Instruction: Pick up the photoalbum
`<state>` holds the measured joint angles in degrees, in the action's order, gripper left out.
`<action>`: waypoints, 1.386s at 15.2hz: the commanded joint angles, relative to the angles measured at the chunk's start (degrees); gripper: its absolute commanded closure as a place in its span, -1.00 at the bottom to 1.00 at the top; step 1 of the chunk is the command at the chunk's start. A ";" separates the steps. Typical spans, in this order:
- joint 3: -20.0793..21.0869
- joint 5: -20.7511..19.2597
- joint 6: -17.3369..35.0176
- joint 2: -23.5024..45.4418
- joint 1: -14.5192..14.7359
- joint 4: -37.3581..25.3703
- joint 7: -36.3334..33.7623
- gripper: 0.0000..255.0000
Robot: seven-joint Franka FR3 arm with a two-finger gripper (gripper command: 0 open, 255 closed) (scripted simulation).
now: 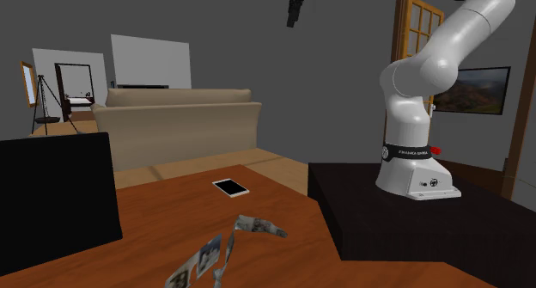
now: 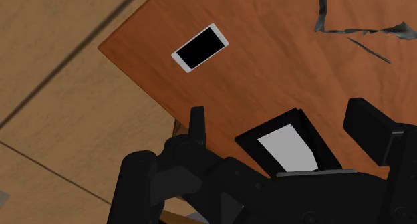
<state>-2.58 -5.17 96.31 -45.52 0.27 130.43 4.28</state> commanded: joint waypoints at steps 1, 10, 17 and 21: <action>0.00 0.00 0.00 0.00 0.00 0.00 0.00 -1.00; 3.17 0.23 11.38 12.18 4.54 3.15 2.89 -1.00; 5.98 -0.31 19.47 23.31 7.55 3.28 4.79 -1.00; 7.71 -1.13 23.63 30.12 9.04 2.49 5.58 -1.00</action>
<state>4.61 -6.11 119.12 -16.86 8.87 133.11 9.73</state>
